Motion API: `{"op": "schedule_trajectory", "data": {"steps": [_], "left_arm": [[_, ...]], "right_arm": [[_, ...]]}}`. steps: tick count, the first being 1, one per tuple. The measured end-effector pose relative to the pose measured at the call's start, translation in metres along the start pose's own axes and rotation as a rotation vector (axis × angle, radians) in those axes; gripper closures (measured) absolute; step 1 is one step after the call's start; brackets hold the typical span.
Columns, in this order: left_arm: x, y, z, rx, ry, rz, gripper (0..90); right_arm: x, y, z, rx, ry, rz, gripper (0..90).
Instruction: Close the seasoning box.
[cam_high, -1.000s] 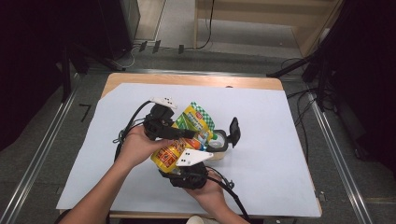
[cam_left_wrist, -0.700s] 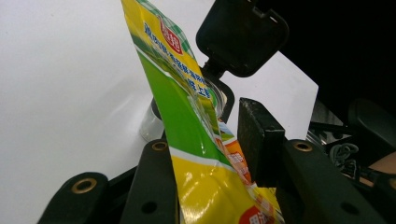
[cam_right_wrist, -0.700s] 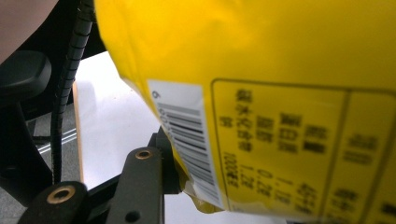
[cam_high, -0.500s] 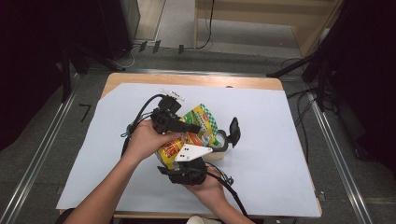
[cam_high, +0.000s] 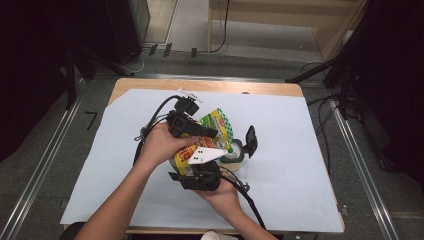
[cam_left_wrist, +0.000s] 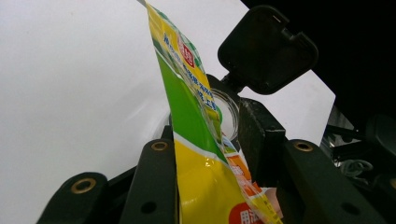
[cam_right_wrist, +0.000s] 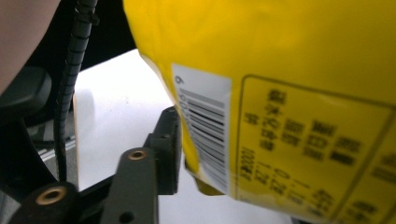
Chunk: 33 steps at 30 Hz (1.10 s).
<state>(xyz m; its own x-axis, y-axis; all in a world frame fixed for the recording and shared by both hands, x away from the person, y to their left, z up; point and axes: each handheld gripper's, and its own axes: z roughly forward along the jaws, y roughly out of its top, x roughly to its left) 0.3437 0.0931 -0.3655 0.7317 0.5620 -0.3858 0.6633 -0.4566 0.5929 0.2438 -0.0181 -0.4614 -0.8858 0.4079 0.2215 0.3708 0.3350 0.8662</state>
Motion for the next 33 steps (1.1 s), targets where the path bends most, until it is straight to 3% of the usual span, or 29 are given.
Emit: {"op": "schedule_trajectory", "data": {"steps": [3, 9, 20, 27, 33], "left_arm": [[-0.003, 0.0, 0.001, 0.0, 0.009, 0.01, 65.5], [-0.003, 0.001, 0.004, 0.011, -0.01, 0.018, 63.9], [-0.004, -0.002, 0.0, -0.014, -0.028, 0.016, 59.4], [-0.005, -0.002, -0.001, -0.019, -0.019, 0.023, 59.9], [-0.007, -0.003, -0.002, -0.025, -0.014, 0.033, 60.6]], "right_arm": [[-0.002, -0.001, -0.001, -0.001, 0.0, 0.011, 63.5], [-0.001, -0.003, -0.004, -0.007, -0.006, 0.021, 64.0], [-0.002, -0.002, -0.01, -0.032, 0.017, 0.065, 62.9], [0.001, -0.001, -0.009, -0.021, 0.009, 0.019, 57.9], [0.003, 0.0, -0.01, 0.001, -0.019, -0.017, 62.7]]}}
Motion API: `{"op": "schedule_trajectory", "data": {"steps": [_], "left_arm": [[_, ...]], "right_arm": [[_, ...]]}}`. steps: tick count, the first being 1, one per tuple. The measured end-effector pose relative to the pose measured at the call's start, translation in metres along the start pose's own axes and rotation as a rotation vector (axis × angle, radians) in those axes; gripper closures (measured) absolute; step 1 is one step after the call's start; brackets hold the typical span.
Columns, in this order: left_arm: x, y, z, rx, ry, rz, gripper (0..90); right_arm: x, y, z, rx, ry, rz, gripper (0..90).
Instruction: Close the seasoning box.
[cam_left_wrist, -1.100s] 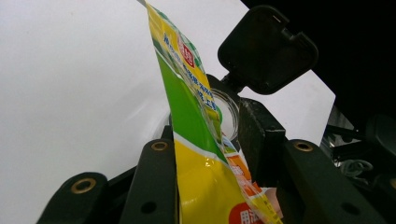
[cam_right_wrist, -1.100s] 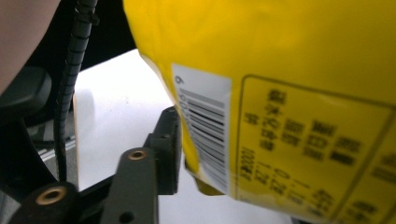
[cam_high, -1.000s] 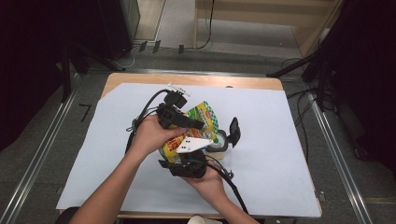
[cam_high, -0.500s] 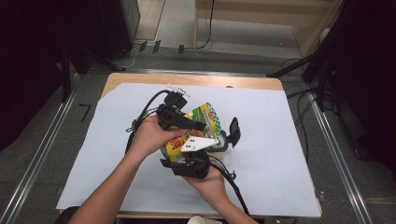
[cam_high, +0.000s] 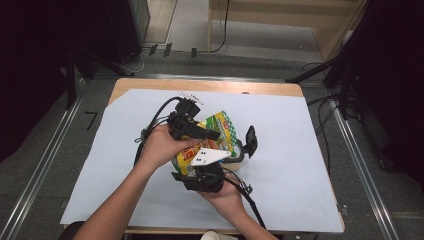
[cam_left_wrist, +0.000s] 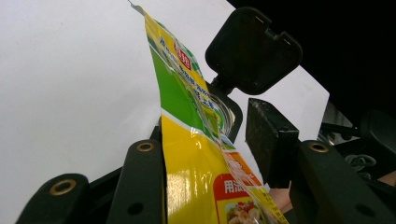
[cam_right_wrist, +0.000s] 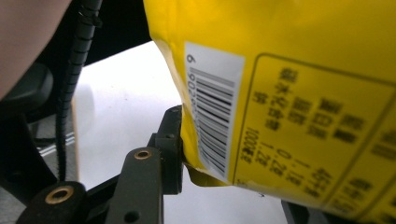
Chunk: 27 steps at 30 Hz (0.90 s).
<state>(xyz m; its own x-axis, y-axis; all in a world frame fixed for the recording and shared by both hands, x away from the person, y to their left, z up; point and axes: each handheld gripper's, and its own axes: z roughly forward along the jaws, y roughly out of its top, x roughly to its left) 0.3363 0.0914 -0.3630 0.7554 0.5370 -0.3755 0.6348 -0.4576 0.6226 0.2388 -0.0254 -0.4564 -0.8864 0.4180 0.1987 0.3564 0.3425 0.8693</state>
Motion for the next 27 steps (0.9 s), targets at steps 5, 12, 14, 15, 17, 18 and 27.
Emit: {"op": "schedule_trajectory", "data": {"steps": [5, 12, 14, 15, 17, 18, 27], "left_arm": [[0.001, 0.0, -0.001, -0.001, -0.003, -0.017, 59.9], [0.002, 0.0, -0.004, -0.012, 0.002, -0.011, 57.0], [0.003, 0.0, -0.006, -0.023, 0.0, -0.014, 56.5], [0.003, 0.0, -0.008, -0.022, 0.004, -0.017, 56.2], [0.004, 0.0, -0.009, -0.026, 0.01, -0.016, 56.1], [0.003, 0.0, -0.01, -0.025, 0.012, -0.016, 56.2], [0.002, 0.0, -0.007, -0.016, 0.04, -0.005, 59.8]], "right_arm": [[0.0, 0.001, -0.001, -0.007, 0.001, 0.009, 63.4], [-0.001, 0.002, 0.001, -0.029, 0.015, 0.041, 63.5], [-0.002, 0.003, 0.001, -0.036, 0.019, 0.052, 63.4], [-0.002, 0.003, 0.002, -0.042, 0.021, 0.056, 63.4], [-0.002, 0.004, 0.003, -0.048, 0.019, 0.05, 63.3], [-0.002, 0.005, 0.003, -0.05, 0.02, 0.049, 63.3], [-0.001, 0.005, 0.005, -0.035, 0.006, 0.053, 63.0]]}}
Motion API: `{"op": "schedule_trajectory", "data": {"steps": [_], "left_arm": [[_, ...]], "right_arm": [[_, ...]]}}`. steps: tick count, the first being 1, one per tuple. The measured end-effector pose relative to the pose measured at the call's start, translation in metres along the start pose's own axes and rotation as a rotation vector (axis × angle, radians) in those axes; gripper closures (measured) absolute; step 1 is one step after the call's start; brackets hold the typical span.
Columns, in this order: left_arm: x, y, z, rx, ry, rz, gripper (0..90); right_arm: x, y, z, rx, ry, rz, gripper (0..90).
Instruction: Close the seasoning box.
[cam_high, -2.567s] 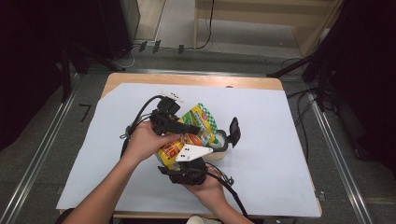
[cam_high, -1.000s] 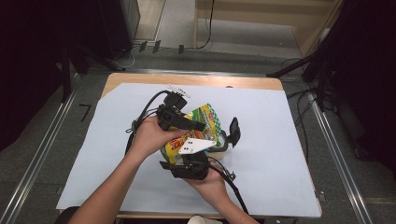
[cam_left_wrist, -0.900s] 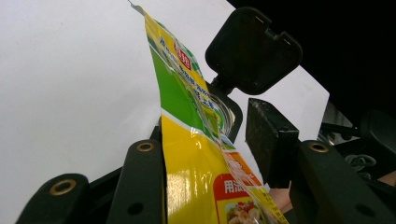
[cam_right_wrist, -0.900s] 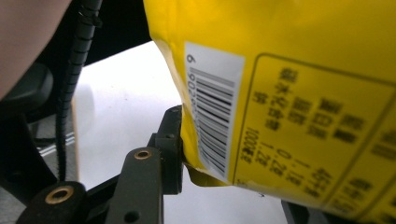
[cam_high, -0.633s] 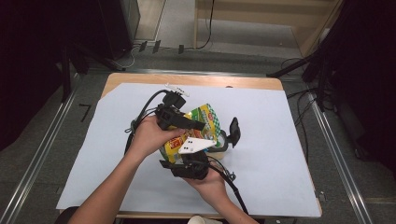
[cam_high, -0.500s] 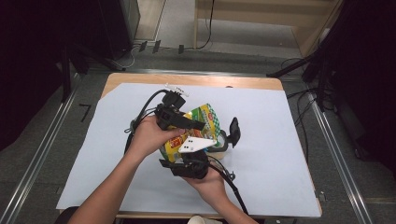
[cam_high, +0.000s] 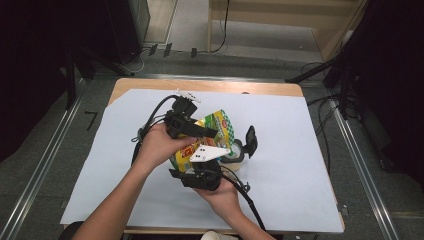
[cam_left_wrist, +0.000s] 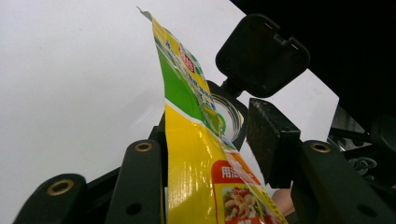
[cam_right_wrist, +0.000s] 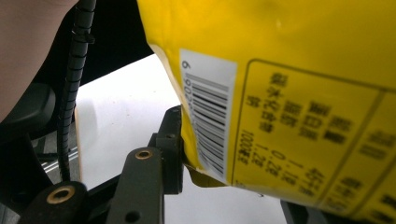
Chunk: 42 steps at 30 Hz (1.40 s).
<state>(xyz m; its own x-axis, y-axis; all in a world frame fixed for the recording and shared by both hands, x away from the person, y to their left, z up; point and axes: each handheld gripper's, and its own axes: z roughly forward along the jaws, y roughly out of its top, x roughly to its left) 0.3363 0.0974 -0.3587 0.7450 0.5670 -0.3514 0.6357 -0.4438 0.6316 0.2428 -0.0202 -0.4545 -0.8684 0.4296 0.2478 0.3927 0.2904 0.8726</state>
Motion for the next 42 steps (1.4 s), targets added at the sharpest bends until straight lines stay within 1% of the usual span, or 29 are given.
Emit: {"op": "schedule_trajectory", "data": {"steps": [3, 6, 9, 12, 13, 14, 20, 22, 24, 27, 29, 34, 37, 38, 41, 42], "left_arm": [[0.0, 0.0, 0.001, 0.002, 0.003, -0.005, 61.1], [-0.001, 0.0, 0.002, 0.013, 0.013, 0.002, 62.6], [-0.002, 0.0, 0.002, 0.015, 0.013, 0.001, 63.3], [-0.003, 0.0, 0.002, 0.011, 0.015, 0.002, 62.6], [-0.003, 0.0, 0.001, 0.0, 0.011, 0.008, 62.6], [-0.002, 0.0, 0.0, -0.008, 0.006, 0.006, 61.2], [-0.001, 0.0, -0.002, -0.011, 0.0, -0.005, 61.3], [0.001, 0.001, -0.003, -0.005, -0.003, -0.015, 61.2], [0.002, 0.001, -0.004, 0.002, 0.0, -0.014, 60.9], [0.004, 0.004, -0.004, 0.008, -0.008, -0.031, 61.1], [0.006, 0.005, -0.004, 0.013, -0.012, -0.033, 61.5], [0.006, 0.01, -0.003, 0.027, 0.006, -0.038, 62.3], [0.006, 0.012, -0.001, 0.035, 0.014, -0.039, 64.5], [0.006, 0.014, 0.0, 0.043, 0.016, -0.041, 65.0], [0.006, 0.014, 0.001, 0.043, 0.016, -0.04, 65.4], [0.006, 0.015, 0.001, 0.043, 0.018, -0.039, 65.6]], "right_arm": [[0.0, 0.0, 0.0, 0.007, 0.004, -0.01, 60.6], [0.001, -0.001, 0.001, 0.024, -0.005, -0.036, 58.5], [0.002, -0.001, 0.002, 0.042, -0.029, -0.063, 63.6], [0.002, 0.0, 0.001, 0.041, -0.029, -0.054, 64.3], [0.002, 0.0, 0.001, 0.041, -0.029, -0.054, 64.3], [0.001, 0.001, 0.001, 0.028, -0.018, -0.033, 64.5], [0.002, 0.003, 0.0, 0.008, 0.005, -0.006, 64.5], [0.001, 0.003, 0.001, 0.007, 0.01, -0.001, 64.5], [0.001, 0.004, 0.001, 0.005, 0.016, 0.002, 64.5], [0.0, 0.007, 0.001, 0.003, 0.021, 0.006, 64.5], [0.0, 0.007, 0.001, 0.002, 0.021, 0.005, 64.4], [-0.003, 0.009, 0.001, 0.001, 0.025, 0.014, 64.4], [-0.006, 0.009, 0.001, -0.002, 0.031, 0.021, 64.4], [-0.007, 0.009, 0.002, -0.002, 0.028, 0.019, 64.2], [-0.008, 0.009, 0.001, -0.001, 0.027, 0.017, 63.8], [-0.008, 0.009, 0.001, 0.001, 0.026, 0.009, 63.3]]}}
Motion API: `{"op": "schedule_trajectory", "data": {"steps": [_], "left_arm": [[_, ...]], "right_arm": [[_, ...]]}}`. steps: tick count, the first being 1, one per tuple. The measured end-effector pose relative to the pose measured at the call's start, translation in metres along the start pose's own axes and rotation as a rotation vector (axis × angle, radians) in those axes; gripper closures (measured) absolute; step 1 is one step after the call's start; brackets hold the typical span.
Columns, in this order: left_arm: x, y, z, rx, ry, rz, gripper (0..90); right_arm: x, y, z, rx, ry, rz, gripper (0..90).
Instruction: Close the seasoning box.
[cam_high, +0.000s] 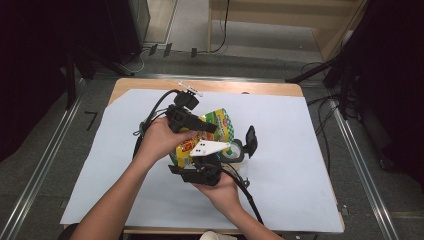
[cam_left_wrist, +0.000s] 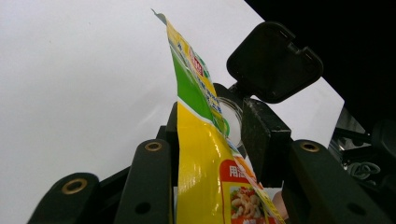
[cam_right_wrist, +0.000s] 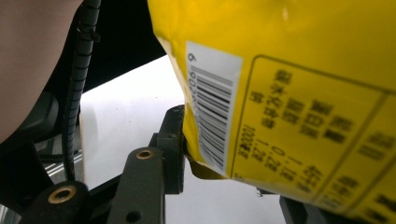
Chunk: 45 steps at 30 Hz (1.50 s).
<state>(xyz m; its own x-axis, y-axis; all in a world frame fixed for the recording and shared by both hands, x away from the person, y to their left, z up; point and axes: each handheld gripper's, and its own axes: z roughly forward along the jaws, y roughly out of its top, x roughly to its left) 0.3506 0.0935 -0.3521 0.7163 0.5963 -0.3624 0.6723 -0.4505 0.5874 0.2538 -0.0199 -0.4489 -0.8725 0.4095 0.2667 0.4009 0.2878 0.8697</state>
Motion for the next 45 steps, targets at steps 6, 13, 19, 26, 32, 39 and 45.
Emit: {"op": "schedule_trajectory", "data": {"steps": [6, 13, 19, 26, 32, 39, 45], "left_arm": [[-0.0039, 0.0014, -0.0012, 0.005, 0.022, 0.01, 68.0], [-0.007, 0.0014, -0.0014, 0.018, 0.014, 0.012, 69.7], [-0.0071, 0.0021, -0.0014, -0.006, -0.008, 0.034, 63.3], [-0.0029, 0.0011, -0.0022, 0.001, -0.013, 0.025, 64.8], [-0.0014, -0.0002, -0.0031, -0.004, -0.033, 0.018, 66.5], [-0.0022, 0.0004, -0.0024, -0.001, -0.014, 0.013, 66.6], [-0.0053, 0.0009, -0.0038, -0.026, -0.01, 0.02, 66.3]], "right_arm": [[0.001, 0.001, 0.0014, 0.011, -0.007, -0.019, 61.9], [0.0036, 0.0006, 0.0024, 0.023, -0.019, -0.03, 64.5], [0.0012, 0.0031, -0.001, 0.005, 0.004, 0.012, 65.1], [0.0032, 0.0039, -0.0005, 0.013, 0.001, 0.008, 65.0], [0.0036, 0.0033, -0.0002, 0.021, -0.01, -0.005, 65.1], [0.0027, 0.0031, 0.0005, 0.017, 0.004, 0.005, 65.1], [0.0026, 0.004, -0.0009, 0.004, -0.002, 0.006, 65.0]]}}
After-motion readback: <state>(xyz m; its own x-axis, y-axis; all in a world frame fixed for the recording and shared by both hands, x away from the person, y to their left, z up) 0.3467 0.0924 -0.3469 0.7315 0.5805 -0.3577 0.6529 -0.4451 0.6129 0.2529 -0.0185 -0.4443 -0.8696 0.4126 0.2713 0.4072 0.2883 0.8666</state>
